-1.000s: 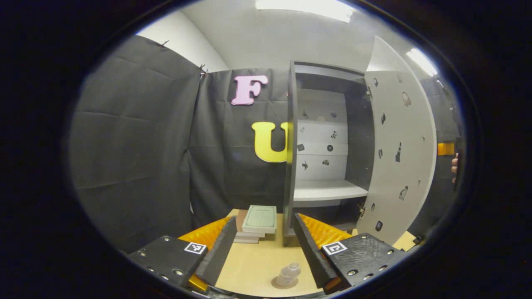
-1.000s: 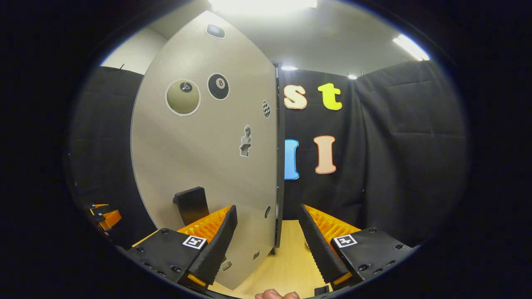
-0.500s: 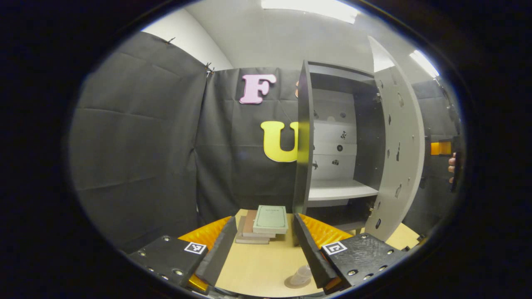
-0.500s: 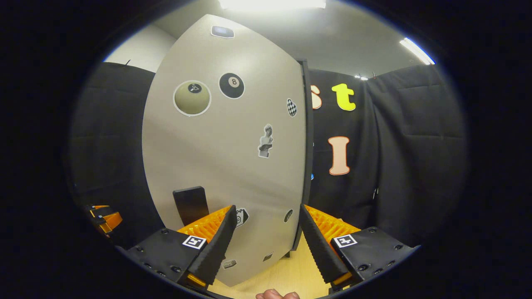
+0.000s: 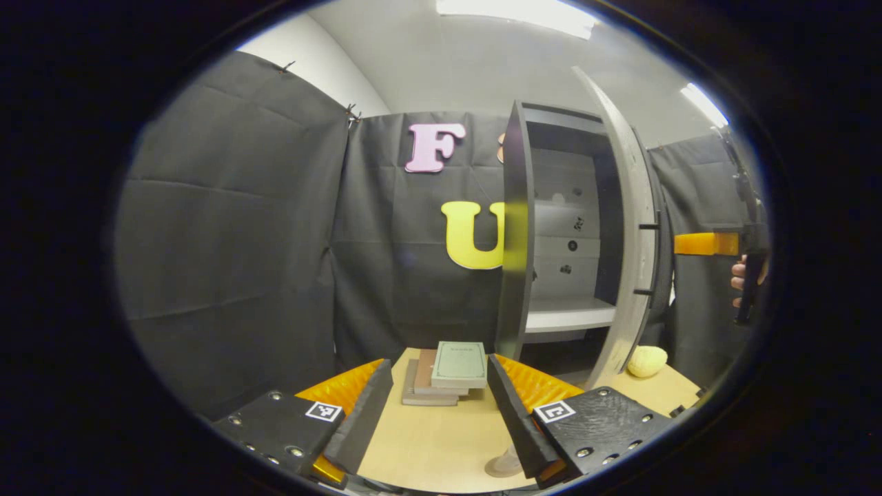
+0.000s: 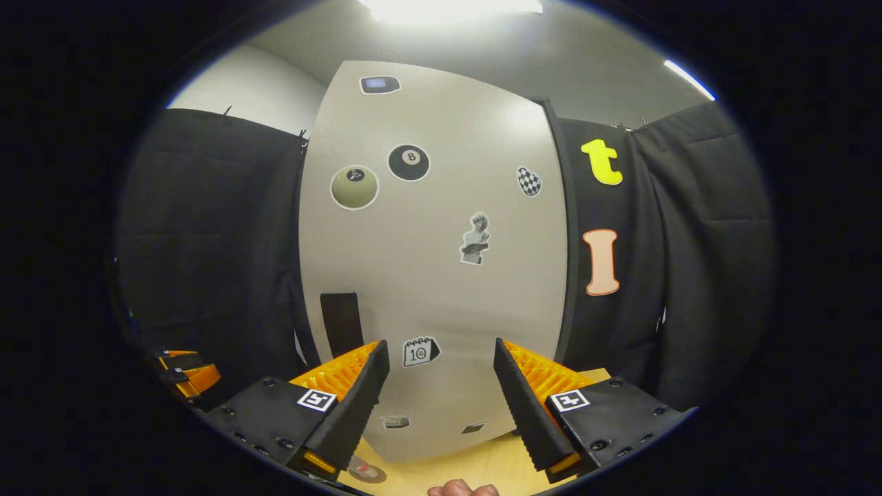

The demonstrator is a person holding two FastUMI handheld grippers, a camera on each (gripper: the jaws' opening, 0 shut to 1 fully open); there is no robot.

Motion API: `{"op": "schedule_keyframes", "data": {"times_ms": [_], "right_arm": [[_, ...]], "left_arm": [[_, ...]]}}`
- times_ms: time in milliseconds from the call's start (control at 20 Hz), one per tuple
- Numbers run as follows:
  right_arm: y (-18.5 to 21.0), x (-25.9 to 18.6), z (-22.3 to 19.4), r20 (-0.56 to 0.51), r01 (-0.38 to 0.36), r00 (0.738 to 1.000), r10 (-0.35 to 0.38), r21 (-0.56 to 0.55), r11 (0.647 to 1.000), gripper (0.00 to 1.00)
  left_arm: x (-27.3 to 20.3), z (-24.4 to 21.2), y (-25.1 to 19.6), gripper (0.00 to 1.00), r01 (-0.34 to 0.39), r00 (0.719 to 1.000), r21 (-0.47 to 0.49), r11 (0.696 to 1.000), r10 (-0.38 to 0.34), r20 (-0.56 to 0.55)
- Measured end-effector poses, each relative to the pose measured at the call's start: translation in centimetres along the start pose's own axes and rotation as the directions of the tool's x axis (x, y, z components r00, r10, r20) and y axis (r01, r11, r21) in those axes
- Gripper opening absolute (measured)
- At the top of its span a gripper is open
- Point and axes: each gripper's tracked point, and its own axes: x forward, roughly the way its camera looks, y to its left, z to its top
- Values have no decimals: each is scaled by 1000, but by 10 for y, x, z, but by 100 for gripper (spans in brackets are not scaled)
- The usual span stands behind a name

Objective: Open the cabinet door with the right hand, grasp the bottle in the cabinet with the left hand and place it on the coaster, then close the cabinet door with the right hand.

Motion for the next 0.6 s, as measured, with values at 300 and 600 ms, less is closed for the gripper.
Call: {"op": "schedule_keyframes", "data": {"times_ms": [300, 600], "right_arm": [[-51, -15, -11, -3, 58, 998, -58, 83, 995, 97], [-130, -39, -22, 0, 124, 992, -125, 85, 989, 96]], "left_arm": [[9, 8, -52, 83, 48, 999, -1, 999, -48, 8], [8, 43, -123, 83, 55, 995, -5, 998, -55, 83]]}}
